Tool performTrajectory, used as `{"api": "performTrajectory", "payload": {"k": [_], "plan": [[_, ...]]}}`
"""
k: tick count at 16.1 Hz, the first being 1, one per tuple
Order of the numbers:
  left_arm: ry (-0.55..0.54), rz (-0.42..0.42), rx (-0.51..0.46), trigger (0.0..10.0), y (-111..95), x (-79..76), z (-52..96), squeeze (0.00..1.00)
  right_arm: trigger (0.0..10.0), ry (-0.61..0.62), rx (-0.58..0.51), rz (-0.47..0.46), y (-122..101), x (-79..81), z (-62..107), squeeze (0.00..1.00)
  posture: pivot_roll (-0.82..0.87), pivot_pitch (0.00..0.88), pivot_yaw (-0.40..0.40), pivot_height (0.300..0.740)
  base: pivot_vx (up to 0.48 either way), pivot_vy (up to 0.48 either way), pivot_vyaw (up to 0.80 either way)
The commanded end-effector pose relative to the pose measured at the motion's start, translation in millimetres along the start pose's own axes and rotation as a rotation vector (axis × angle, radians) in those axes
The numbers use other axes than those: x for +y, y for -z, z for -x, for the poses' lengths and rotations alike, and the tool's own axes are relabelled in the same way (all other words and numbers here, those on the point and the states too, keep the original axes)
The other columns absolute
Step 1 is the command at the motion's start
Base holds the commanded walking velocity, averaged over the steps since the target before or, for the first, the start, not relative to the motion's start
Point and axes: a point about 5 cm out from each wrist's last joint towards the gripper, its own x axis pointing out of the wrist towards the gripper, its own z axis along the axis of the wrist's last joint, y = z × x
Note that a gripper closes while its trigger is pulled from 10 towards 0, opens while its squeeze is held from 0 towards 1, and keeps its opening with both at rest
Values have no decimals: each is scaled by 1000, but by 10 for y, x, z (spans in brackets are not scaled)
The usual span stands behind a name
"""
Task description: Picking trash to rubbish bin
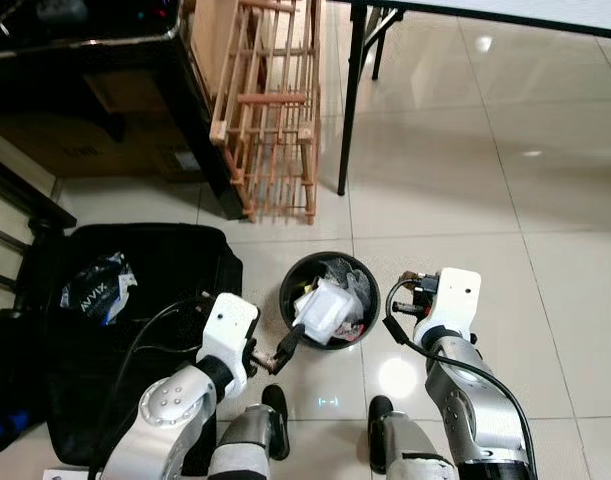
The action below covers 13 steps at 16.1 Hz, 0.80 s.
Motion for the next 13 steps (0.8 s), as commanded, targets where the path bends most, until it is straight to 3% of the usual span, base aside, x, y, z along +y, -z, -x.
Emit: {"api": "performTrajectory", "payload": {"k": [1,5,7,8,13], "plan": [[-1,-7,13,10000,30,-3,16,0,10000,-7,52,-14,122,68,28,0,78,370,78,740,0,0,0],[-1,-3,10,10000,29,-12,7,0,10000,-14,39,4,108,77,33,0,70,359,68,740,0,0,0],[-5,6,-19,10000,-2,-20,-30,0,10000,-30,-81,71,-55,113,56,0,63,342,61,740,0,0,0],[-3,7,-30,10000,-15,-23,-50,0,10000,-33,-85,75,-70,117,59,0,59,337,59,740,0,0,0],[3,-5,-33,10000,-16,-27,-115,0,10000,-36,-103,96,-98,111,48,0,48,320,56,740,323,0,0]]}}
